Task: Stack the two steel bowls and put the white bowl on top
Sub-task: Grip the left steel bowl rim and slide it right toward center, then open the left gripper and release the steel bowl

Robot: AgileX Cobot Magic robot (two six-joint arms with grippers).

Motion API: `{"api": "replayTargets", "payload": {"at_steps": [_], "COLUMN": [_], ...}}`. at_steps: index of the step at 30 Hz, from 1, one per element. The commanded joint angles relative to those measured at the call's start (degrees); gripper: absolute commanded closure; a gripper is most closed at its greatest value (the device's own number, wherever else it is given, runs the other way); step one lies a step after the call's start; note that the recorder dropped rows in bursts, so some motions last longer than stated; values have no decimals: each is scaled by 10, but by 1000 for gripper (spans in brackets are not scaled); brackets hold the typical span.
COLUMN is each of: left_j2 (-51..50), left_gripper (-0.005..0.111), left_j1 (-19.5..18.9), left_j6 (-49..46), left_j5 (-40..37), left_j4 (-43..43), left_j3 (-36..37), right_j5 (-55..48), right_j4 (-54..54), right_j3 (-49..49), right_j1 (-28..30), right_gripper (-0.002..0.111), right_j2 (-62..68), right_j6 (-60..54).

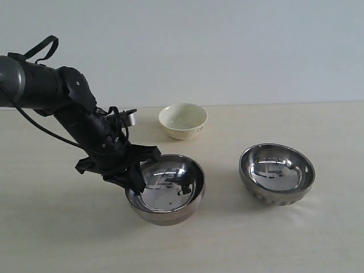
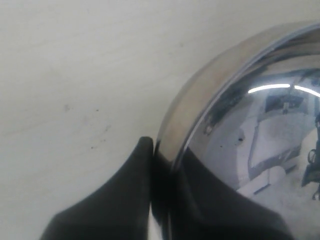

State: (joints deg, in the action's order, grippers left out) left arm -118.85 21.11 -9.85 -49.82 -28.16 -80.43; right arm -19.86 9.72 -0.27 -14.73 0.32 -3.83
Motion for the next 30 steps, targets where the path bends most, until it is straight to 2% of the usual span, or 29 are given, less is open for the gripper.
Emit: {"api": "replayTargets", "payload": {"at_steps": [1,8,16,26,30], "left_j2": [2,1,-16,-31,-30], "left_gripper": [103,103,103,103,103], "left_j1": [8,30,30,30,30], "left_j6": [-13,-26,-24,5,4], "left_j5": [7,28,25,13,9], "left_j4": [-11,-3,-3,65,68], "left_j3": [-4,-3,-2,-2,-2], "right_j5": [3,3,3,3,3], "right_j4": [-1,-1,-1,-1,-1], "right_j3": [3,3,3,3,3], "right_j1": [3,3,3,3,3], "right_gripper": [108,108,108,108,108], "right_j2": [-3,-3,-3,-3,-3], "right_j6": [0,0,0,0,0]}}
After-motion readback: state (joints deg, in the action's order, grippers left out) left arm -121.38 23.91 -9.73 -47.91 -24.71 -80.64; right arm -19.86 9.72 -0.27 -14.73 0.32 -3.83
